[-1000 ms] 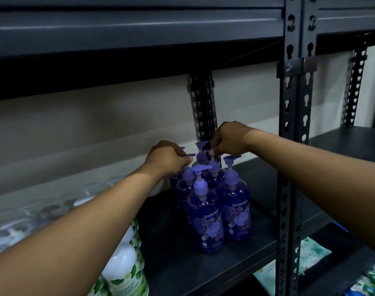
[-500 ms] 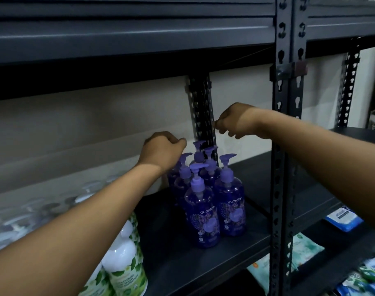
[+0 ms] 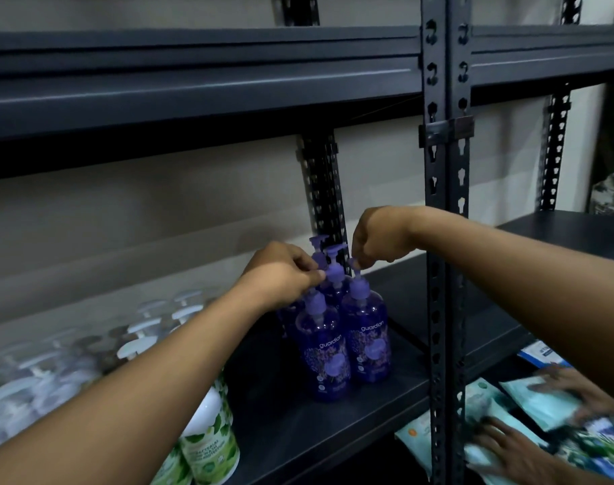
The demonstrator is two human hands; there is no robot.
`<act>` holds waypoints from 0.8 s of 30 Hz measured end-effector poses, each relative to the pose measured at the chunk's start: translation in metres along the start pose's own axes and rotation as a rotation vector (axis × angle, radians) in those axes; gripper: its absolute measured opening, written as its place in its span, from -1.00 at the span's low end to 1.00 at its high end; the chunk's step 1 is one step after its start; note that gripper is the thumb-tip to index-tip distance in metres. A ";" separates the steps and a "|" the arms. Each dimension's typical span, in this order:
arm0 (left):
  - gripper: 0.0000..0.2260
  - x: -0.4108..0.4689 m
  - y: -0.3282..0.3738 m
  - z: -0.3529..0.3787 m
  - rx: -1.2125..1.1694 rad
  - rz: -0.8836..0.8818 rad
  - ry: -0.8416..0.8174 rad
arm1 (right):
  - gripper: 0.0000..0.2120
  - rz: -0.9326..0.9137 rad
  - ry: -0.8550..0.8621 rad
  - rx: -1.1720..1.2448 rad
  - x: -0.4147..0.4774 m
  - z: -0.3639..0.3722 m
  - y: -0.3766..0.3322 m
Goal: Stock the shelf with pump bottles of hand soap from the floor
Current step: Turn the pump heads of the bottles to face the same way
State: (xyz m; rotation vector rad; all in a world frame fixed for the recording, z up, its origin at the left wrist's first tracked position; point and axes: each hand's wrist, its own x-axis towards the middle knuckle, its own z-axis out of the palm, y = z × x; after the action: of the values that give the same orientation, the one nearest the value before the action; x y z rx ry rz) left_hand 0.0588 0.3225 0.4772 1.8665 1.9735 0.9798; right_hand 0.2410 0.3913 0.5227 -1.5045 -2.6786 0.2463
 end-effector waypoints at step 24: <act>-0.83 0.002 -0.008 0.004 -0.085 -0.007 0.022 | -0.70 -0.020 0.147 -0.014 0.058 0.008 -0.006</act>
State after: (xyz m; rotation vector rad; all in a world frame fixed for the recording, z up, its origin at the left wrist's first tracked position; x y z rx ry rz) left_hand 0.0543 0.3263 0.4695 1.8097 1.9177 1.0691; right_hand 0.2043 0.4367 0.5144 -1.4388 -2.5837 0.1118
